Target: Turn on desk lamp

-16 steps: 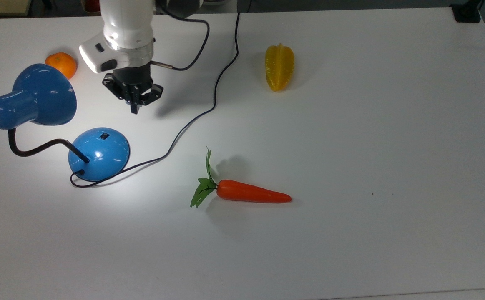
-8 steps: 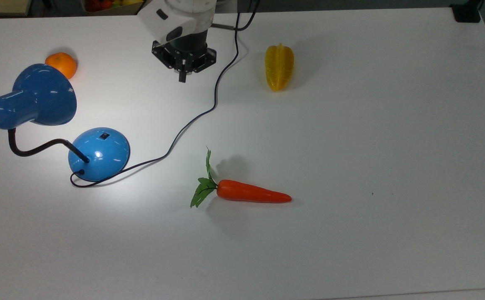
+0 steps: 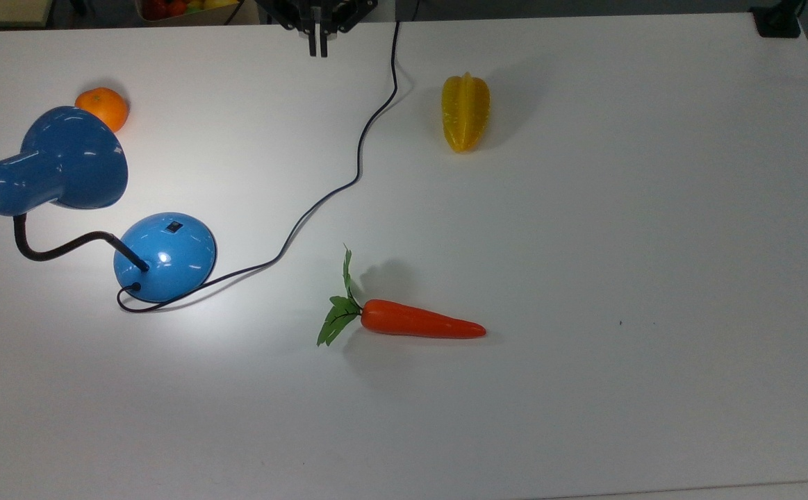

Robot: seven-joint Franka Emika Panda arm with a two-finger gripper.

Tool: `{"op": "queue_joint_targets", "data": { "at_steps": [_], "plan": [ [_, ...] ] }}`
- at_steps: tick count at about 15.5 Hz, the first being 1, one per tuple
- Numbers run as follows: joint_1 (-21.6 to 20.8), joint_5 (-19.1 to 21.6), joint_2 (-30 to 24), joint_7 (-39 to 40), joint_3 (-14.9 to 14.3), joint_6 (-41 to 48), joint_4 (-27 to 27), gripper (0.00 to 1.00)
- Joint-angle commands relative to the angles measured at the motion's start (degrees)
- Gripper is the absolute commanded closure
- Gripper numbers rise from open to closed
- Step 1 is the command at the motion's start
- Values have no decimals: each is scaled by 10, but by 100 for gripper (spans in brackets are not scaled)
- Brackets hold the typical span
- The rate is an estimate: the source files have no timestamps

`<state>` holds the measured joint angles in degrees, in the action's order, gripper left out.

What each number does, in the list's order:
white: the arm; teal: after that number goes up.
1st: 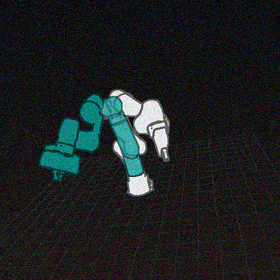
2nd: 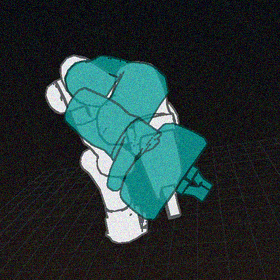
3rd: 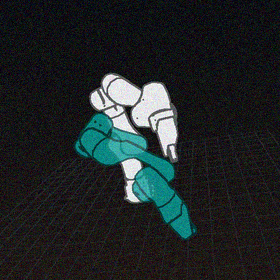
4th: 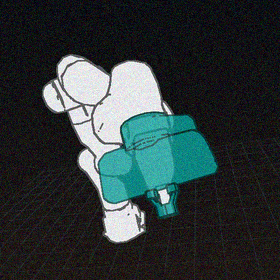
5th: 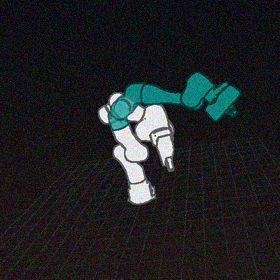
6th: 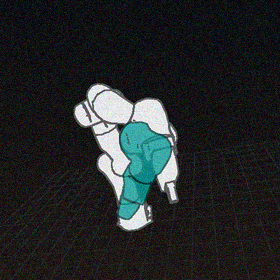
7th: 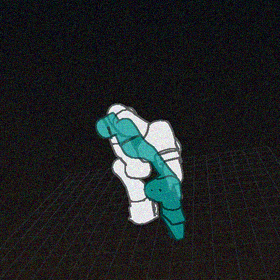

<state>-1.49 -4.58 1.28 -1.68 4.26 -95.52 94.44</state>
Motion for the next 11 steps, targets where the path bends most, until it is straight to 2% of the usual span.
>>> {"op": "queue_joint_targets", "data": {
  "at_steps": [1, 3, 4, 11],
  "plan": [
    [4, 12, -9, 21, -14, 65, -36, 52],
    [4, 12, -10, 23, -18, 75, -39, 11],
    [6, 12, -10, 23, -18, 75, -40, 0],
    [7, 7, -11, 22, -19, 75, -40, 0]
  ]
}}
